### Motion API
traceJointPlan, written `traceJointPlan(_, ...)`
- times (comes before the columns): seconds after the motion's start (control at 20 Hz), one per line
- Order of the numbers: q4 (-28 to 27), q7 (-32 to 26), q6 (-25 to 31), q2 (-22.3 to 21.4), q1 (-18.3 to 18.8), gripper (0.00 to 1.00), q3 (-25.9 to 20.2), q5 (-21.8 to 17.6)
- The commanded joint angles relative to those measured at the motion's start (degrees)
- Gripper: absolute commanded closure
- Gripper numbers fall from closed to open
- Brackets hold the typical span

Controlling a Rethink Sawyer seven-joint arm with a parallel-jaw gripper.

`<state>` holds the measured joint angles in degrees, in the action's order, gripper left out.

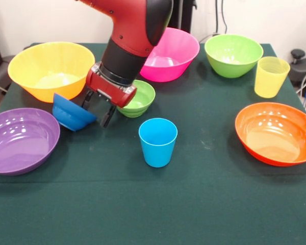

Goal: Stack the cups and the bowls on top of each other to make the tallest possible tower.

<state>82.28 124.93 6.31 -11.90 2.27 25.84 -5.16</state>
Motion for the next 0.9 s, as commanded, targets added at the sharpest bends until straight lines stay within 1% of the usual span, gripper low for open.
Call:
traceJointPlan(0.05, -0.4, 11.6, -4.3, 4.2, -0.4, 0.00, -2.4, 4.2)
traceJointPlan(0.25, -0.5, 11.0, -5.7, 5.2, -0.7, 0.00, -2.0, 5.7)
traceJointPlan(0.35, -0.1, 11.0, -6.6, 5.7, -1.2, 0.00, -1.2, 6.4)
traceJointPlan(0.5, -0.3, 10.8, -7.7, 7.5, -1.8, 0.00, 0.0, 7.8)
traceJointPlan(0.65, -0.1, 9.8, -8.5, 7.5, -1.3, 0.00, -0.3, 8.0)
traceJointPlan(0.9, -0.7, 8.7, -8.1, 7.8, -1.5, 0.00, 0.2, 8.8)
